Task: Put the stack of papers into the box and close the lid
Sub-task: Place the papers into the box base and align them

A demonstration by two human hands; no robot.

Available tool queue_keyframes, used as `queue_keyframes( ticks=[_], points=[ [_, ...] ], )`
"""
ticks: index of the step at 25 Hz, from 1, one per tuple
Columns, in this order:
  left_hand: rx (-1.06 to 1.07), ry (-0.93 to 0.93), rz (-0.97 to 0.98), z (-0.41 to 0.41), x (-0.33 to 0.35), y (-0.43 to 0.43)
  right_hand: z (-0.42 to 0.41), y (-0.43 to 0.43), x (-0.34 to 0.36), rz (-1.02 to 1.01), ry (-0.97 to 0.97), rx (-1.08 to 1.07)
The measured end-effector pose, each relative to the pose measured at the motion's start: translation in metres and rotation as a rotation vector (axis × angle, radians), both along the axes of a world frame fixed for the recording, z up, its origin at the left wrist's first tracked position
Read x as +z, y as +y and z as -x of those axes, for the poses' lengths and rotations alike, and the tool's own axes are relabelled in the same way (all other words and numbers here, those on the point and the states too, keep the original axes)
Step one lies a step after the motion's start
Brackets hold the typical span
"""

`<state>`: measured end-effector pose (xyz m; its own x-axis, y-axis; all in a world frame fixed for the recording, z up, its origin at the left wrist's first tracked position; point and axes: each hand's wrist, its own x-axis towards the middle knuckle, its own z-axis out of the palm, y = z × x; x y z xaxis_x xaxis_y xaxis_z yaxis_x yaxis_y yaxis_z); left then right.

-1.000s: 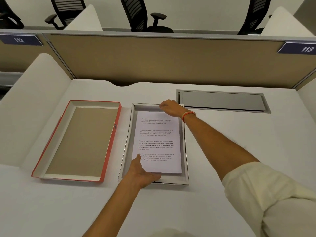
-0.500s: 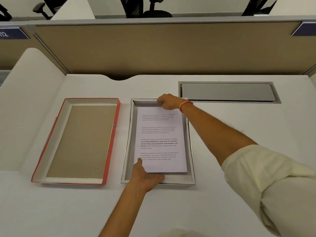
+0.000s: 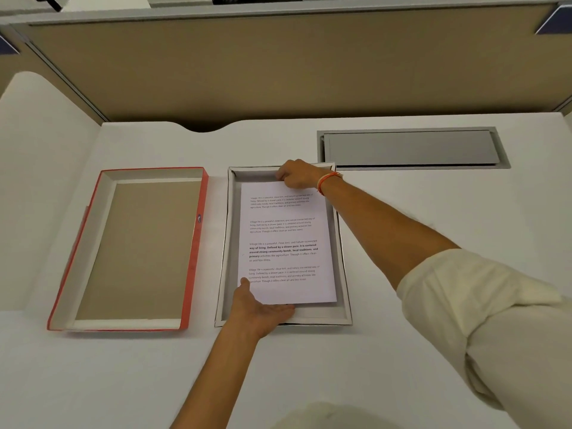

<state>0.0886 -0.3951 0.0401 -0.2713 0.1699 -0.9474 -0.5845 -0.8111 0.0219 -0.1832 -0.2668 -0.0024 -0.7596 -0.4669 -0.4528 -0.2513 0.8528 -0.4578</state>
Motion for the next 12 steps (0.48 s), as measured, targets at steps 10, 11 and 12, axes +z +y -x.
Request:
queue_keyframes(
  ticks=[10,11,12],
  points=[
    [-0.02,0.007,0.025,0.0013,-0.0032,-0.0008,-0.0095,-0.0001,-0.0052,0.033,0.062,0.002],
    [-0.024,0.012,0.031,0.0004,-0.0029,-0.0004,-0.01,0.0004,-0.0048,0.035,0.062,0.007],
    [-0.028,0.013,0.038,-0.0004,-0.0025,-0.0003,-0.0103,0.0004,-0.0041,0.033,0.059,0.01]
  ],
)
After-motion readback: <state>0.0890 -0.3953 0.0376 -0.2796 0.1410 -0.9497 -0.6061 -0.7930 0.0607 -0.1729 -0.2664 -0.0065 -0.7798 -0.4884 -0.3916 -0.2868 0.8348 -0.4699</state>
